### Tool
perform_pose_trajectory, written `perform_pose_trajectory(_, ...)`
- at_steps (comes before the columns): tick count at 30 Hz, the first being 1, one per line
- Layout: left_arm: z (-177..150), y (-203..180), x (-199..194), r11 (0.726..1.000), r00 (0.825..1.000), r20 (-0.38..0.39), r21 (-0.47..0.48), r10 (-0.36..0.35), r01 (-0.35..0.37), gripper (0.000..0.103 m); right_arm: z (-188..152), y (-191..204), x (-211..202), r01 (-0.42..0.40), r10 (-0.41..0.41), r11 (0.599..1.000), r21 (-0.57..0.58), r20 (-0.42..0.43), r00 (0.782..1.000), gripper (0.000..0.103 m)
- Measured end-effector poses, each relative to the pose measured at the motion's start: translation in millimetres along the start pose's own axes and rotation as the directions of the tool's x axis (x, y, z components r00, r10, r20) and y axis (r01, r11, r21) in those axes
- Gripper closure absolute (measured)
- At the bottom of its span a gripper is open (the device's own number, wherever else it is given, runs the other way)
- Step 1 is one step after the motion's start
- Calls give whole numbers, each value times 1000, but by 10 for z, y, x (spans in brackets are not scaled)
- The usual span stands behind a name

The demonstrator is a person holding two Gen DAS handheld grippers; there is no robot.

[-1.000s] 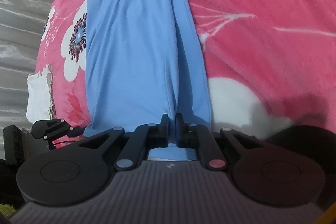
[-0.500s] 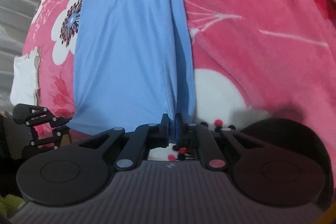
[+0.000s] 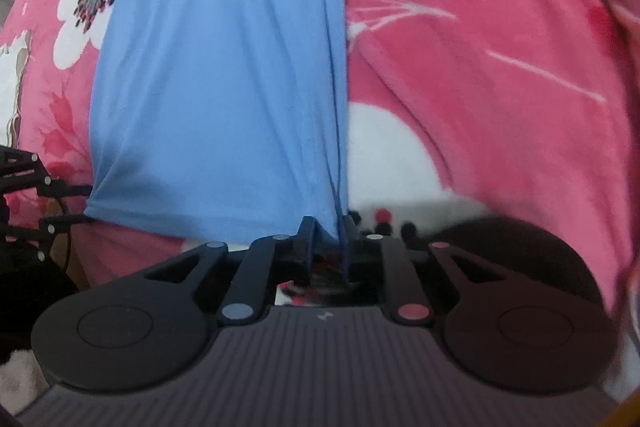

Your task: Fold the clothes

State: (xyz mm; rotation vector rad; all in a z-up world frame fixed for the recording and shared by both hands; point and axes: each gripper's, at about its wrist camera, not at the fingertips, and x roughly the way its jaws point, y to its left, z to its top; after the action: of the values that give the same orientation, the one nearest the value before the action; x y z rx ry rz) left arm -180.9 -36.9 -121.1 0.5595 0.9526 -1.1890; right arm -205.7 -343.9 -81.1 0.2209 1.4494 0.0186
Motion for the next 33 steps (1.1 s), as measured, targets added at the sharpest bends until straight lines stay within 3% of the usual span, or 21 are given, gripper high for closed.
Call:
perform_pose_trajectory(2,-17,136,-146,998,1000,15,-60,8,-7,77,-20,-16,-176,11,-12,1000,20,31,999,84)
perform_pose_trajectory(5,39,346,-320,986,996,84,-166,17,-3,77,48,13,-428,-21,18,1000,23,131,991,84)
perform_pose_trajectory(7,134,427,-349,976,990,138,-218,21,10,77,144,90,-486,-34,34,999,-5,196,980,84)
perform_pose_trajectory(10,331,395,-189,974,981,193,-224,2,42,77,400,183,-433,-33,47,998,-51,300,953,84)
perform_pose_trajectory(12,418,352,18,974,983,182,-216,-30,69,77,629,173,-355,-72,88,996,-57,374,923,85)
perform_pose_trajectory(15,414,231,319,979,992,111,-191,-54,75,77,1014,117,-177,-78,87,996,-38,442,893,85)
perform_pose_trajectory(19,314,199,363,977,991,129,-202,-47,73,75,1449,-44,23,-140,120,990,5,487,865,84)
perform_pose_trajectory(23,295,310,388,957,987,139,-266,-84,119,75,1697,-60,211,-150,117,988,31,478,871,84)
perform_pose_trajectory(28,275,246,387,961,987,140,-251,-80,113,75,1792,-51,377,-143,114,989,32,446,888,88)
perform_pose_trajectory(30,268,240,379,962,987,140,-251,-78,111,75,1773,-32,346,-141,120,990,12,458,881,101)
perform_pose_trajectory(33,257,241,386,963,987,140,-247,-75,108,75,1724,-17,264,-87,69,996,14,499,864,102)
